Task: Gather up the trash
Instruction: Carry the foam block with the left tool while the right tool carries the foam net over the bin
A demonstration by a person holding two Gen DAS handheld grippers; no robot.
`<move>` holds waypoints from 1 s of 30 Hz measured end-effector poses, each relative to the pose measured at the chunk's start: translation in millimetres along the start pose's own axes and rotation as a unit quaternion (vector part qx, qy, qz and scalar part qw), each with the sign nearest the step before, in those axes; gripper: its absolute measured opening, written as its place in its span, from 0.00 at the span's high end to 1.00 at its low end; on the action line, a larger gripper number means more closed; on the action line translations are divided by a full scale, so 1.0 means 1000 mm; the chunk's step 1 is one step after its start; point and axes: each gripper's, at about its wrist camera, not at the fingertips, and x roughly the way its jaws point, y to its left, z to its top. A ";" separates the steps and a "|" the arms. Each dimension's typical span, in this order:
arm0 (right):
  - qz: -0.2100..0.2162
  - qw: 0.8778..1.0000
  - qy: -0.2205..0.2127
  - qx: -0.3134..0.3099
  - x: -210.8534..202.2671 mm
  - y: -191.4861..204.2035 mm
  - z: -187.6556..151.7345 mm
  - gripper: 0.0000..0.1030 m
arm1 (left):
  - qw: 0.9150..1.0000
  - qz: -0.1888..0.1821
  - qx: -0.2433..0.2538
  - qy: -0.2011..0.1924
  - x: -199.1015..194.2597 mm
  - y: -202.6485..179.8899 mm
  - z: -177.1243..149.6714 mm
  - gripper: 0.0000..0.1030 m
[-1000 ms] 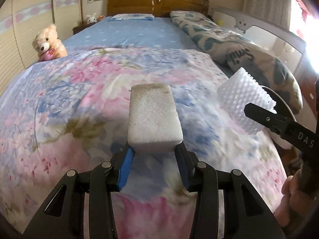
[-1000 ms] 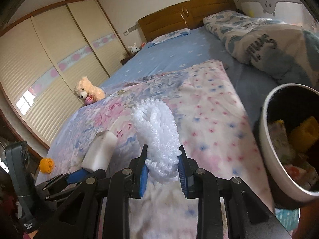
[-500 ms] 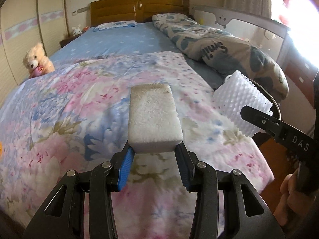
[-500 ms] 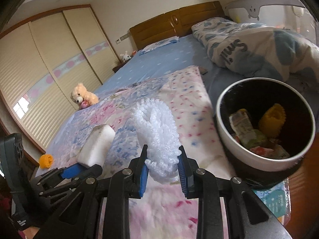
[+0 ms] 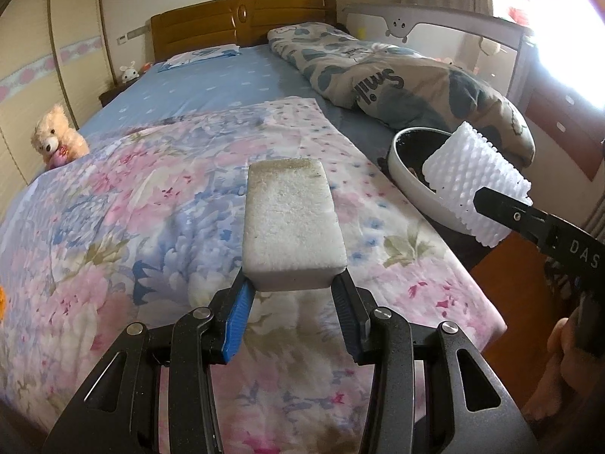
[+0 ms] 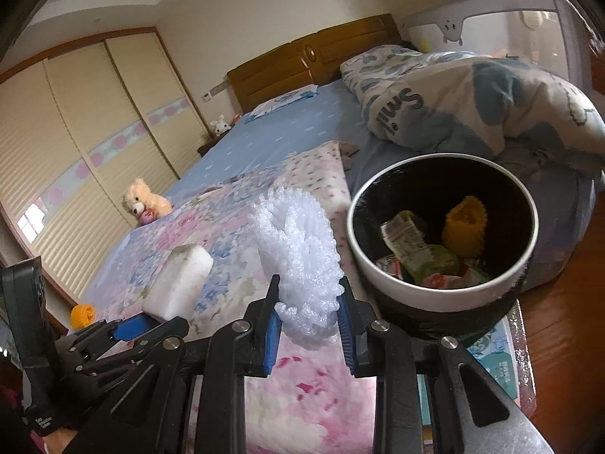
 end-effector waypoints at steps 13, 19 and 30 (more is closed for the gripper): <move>-0.018 1.000 -0.007 0.021 -0.008 -0.021 0.002 0.74 | 1.000 -0.009 0.017 0.004 0.005 -0.015 0.004 0.61; -0.027 0.999 -0.013 0.027 -0.012 -0.029 0.004 0.74 | 0.999 -0.018 0.032 0.000 0.009 -0.027 0.012 0.61; -0.053 0.997 -0.024 0.045 -0.023 -0.055 0.012 0.74 | 0.997 -0.038 0.062 -0.006 0.017 -0.058 0.032 0.60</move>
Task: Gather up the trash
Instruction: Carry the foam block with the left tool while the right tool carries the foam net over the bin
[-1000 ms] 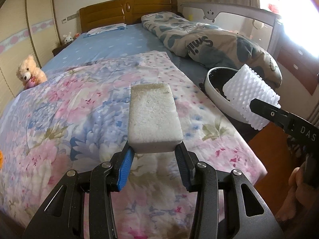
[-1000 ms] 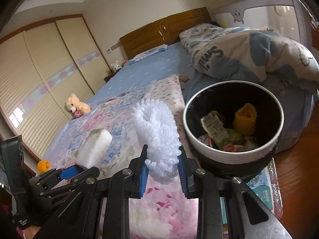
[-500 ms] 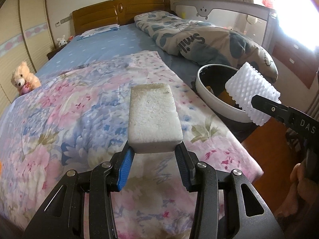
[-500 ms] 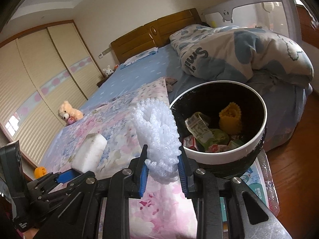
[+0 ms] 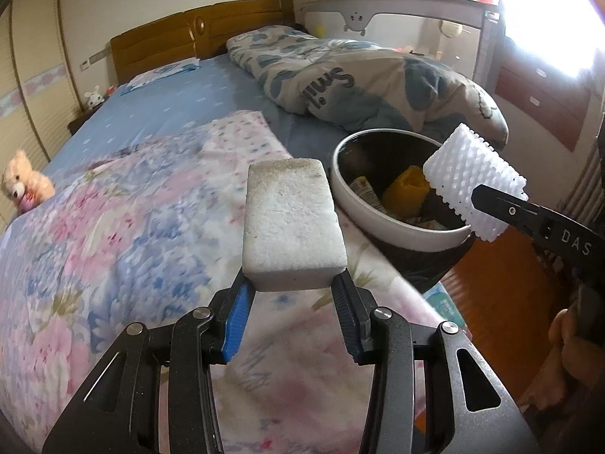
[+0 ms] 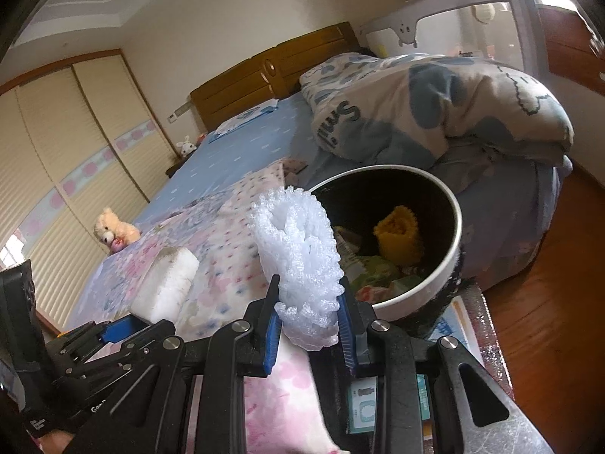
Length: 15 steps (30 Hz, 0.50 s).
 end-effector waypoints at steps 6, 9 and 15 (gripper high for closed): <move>-0.016 1.000 -0.007 0.007 -0.003 -0.014 0.009 0.74 | 1.000 -0.009 0.013 -0.004 0.006 -0.014 0.012 0.60; -0.022 1.000 -0.008 0.008 -0.003 -0.020 0.013 0.74 | 1.000 -0.015 0.018 -0.007 0.009 -0.020 0.018 0.60; -0.030 0.999 -0.006 0.010 0.000 -0.029 0.018 0.74 | 0.999 -0.022 0.026 -0.006 0.017 -0.029 0.026 0.60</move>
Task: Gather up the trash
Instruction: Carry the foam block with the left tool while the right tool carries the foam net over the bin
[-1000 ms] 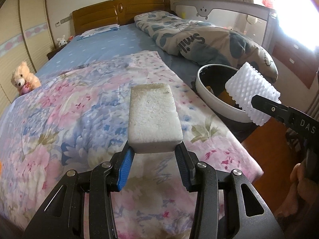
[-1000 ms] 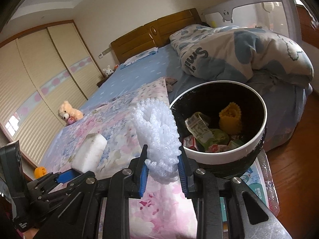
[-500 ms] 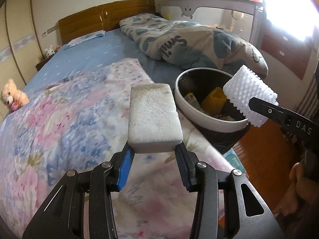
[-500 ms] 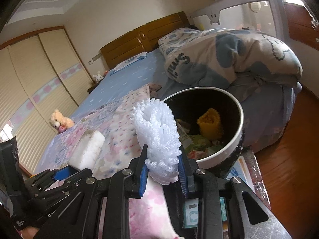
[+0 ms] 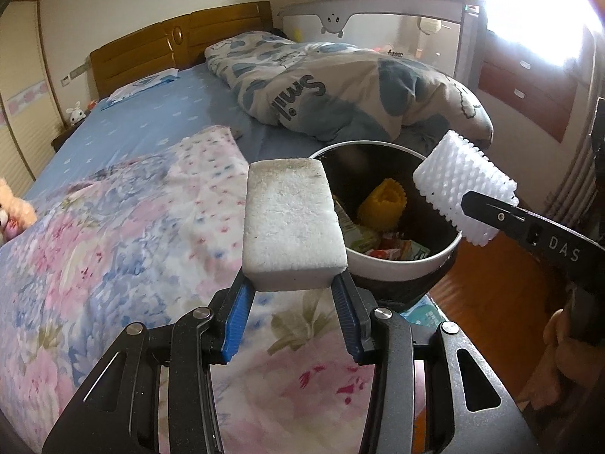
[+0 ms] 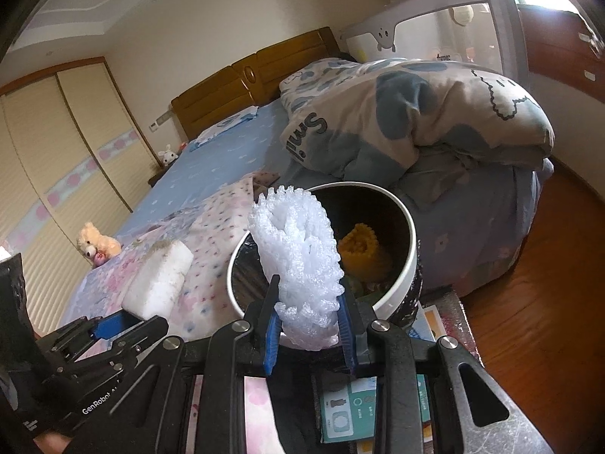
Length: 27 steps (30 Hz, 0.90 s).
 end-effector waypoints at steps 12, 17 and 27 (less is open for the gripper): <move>0.000 1.000 0.002 -0.006 0.005 -0.001 0.006 0.74 | 1.000 -0.006 0.005 0.006 0.009 -0.007 0.005 0.60; 0.001 1.000 0.004 -0.007 0.007 -0.001 0.006 0.74 | 1.000 -0.006 0.005 0.007 0.011 -0.008 0.006 0.60; 0.002 1.000 0.005 -0.005 0.008 -0.002 0.007 0.74 | 1.000 -0.008 0.011 0.005 0.014 -0.012 0.010 0.60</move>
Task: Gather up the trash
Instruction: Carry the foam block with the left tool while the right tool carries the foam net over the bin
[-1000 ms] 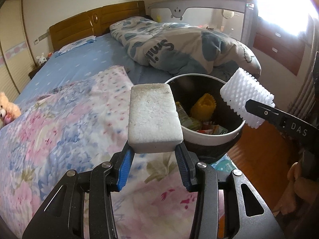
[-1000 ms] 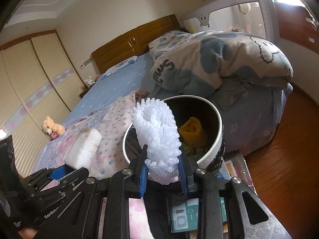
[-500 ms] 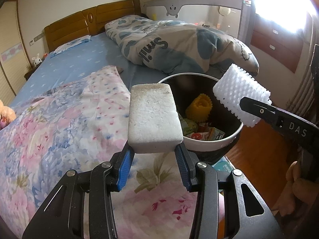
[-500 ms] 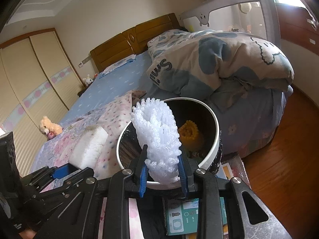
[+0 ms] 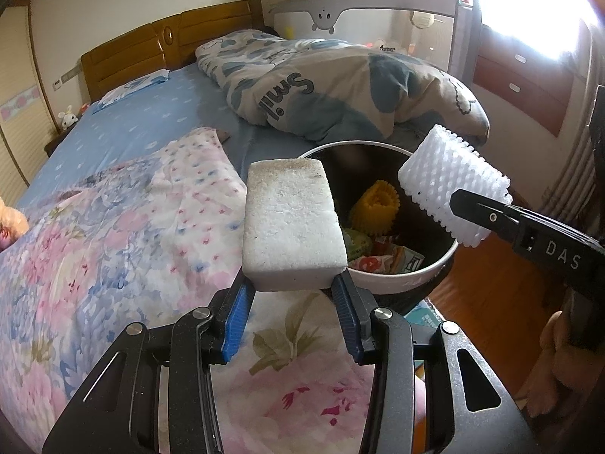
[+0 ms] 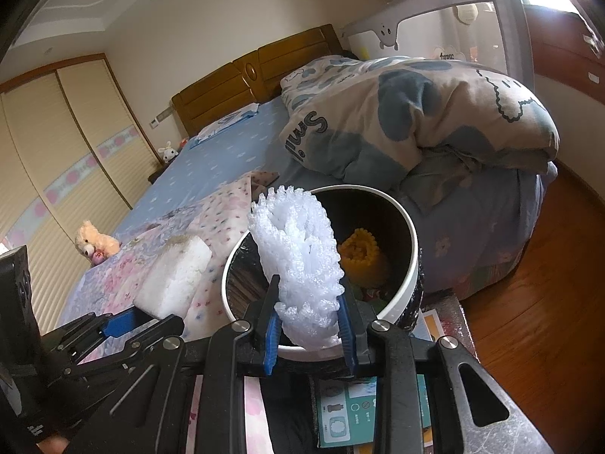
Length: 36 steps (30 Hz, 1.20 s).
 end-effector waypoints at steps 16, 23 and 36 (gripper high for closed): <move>-0.001 1.000 0.000 0.003 0.000 -0.004 0.001 0.74 | 1.000 -0.002 0.005 0.001 0.004 -0.006 0.005 0.60; -0.001 1.000 0.003 0.002 0.001 -0.007 0.002 0.74 | 1.000 -0.002 0.008 0.002 0.006 -0.010 0.006 0.60; -0.003 1.000 0.005 0.004 0.004 -0.009 0.005 0.73 | 1.000 -0.003 0.009 0.004 0.011 -0.012 0.011 0.60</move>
